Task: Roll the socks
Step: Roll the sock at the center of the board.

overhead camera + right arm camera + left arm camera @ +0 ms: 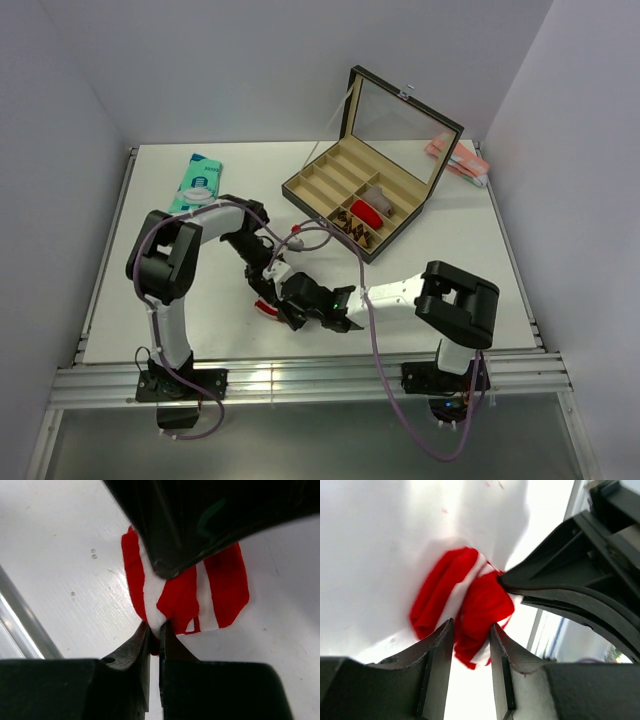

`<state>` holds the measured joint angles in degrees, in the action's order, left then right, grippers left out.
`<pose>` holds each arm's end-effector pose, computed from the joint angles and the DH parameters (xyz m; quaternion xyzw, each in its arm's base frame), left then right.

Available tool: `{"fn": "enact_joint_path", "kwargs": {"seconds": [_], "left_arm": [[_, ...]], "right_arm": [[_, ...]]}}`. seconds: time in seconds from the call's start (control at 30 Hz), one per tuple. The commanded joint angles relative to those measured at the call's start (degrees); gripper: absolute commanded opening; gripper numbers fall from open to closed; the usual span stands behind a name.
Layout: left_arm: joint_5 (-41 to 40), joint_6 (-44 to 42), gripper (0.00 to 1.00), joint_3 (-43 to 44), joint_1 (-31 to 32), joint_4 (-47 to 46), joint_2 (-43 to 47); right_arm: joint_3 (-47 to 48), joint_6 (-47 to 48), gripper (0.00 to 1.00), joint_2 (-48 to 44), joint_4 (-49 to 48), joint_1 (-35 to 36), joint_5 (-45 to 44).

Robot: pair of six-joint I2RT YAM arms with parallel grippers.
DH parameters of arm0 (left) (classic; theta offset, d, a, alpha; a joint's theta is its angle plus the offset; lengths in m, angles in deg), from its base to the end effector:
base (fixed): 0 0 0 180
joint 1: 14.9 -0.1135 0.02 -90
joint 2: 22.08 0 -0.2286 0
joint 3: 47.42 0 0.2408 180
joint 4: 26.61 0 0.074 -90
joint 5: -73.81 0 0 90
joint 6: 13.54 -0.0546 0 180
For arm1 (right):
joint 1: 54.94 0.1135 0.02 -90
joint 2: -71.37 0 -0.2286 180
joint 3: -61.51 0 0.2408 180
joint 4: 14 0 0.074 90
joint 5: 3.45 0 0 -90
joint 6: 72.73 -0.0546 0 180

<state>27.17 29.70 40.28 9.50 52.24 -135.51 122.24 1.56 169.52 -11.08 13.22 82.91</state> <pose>0.2570 -0.1577 0.1087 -0.4982 -0.7769 0.3823 0.0446 0.1303 0.3158 0.1103 -0.3889 0.8196 0.2590 0.3315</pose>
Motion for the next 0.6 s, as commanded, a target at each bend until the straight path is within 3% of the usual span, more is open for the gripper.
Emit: {"fn": "enact_joint_path", "kwargs": {"seconds": [0.0,0.3,0.57], "left_arm": [[3.84,2.20,0.40,-1.03,-2.43,-8.17,4.96],[5.08,4.04,0.40,-6.03,-9.37,-14.14,15.07],[-2.04,7.21,0.45,-17.89,-13.07,-33.03,32.90]], "right_arm": [[-1.57,-2.05,0.00,0.11,1.31,-1.97,10.03],[1.15,-4.33,0.00,4.41,5.00,-8.39,20.77],[8.53,-6.09,0.00,10.48,14.74,-16.39,34.91]]}}
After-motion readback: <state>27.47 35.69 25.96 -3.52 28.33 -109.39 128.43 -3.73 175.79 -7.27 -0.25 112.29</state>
